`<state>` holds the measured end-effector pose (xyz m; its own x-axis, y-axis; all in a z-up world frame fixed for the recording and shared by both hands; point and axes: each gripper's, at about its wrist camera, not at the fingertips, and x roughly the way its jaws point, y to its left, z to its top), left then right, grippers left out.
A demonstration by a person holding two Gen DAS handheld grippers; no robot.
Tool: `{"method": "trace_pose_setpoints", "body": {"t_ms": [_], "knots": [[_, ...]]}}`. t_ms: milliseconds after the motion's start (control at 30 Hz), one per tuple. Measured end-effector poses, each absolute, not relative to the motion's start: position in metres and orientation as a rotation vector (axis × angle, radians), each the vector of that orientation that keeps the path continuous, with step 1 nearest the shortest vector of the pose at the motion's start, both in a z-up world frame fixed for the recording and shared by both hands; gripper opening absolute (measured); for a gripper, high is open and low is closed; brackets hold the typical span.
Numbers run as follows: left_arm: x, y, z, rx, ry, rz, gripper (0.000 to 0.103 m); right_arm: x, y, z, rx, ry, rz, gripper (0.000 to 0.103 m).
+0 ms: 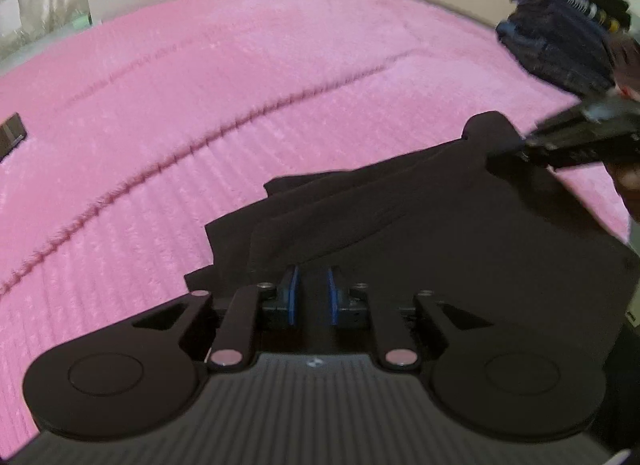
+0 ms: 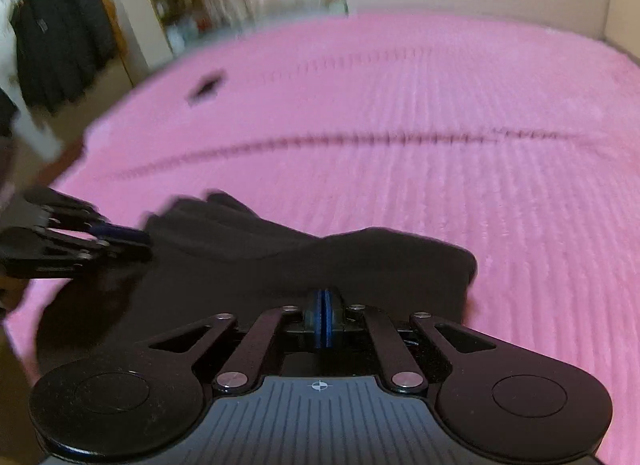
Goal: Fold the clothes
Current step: 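Grasp the folded black shirt edge with the left gripper while the right gripper grasps beside it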
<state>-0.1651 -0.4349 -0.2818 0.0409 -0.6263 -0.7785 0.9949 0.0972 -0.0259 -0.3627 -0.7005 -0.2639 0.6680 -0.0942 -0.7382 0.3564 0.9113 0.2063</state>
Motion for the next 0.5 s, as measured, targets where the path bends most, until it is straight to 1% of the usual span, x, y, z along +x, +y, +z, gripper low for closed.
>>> {"method": "trace_pose_setpoints", "body": {"t_ms": [100, 200, 267, 333, 433, 500], "knots": [[-0.163, -0.444, -0.281, 0.628, 0.743, -1.368, 0.011, -0.352, -0.722, -0.275, 0.410, 0.756, -0.263, 0.003], [-0.173, -0.447, -0.274, 0.630, 0.698, -1.421, 0.013, -0.354, -0.735, -0.283, 0.437, 0.729, -0.245, 0.003], [-0.176, -0.457, -0.285, 0.693, 0.693, -1.418, 0.016, -0.362, -0.744, -0.283, 0.459, 0.721, -0.242, 0.002], [-0.170, -0.459, -0.291, 0.670, 0.712, -1.422, 0.018, -0.384, -0.755, -0.285, 0.516, 0.701, -0.270, 0.002], [-0.158, -0.455, -0.292, 0.622, 0.739, -1.421, 0.018, -0.411, -0.765, -0.291, 0.598, 0.682, -0.268, 0.002], [-0.155, -0.451, -0.292, 0.624, 0.731, -1.399, 0.018, -0.420, -0.758, -0.278, 0.555, 0.698, -0.305, 0.002]]}}
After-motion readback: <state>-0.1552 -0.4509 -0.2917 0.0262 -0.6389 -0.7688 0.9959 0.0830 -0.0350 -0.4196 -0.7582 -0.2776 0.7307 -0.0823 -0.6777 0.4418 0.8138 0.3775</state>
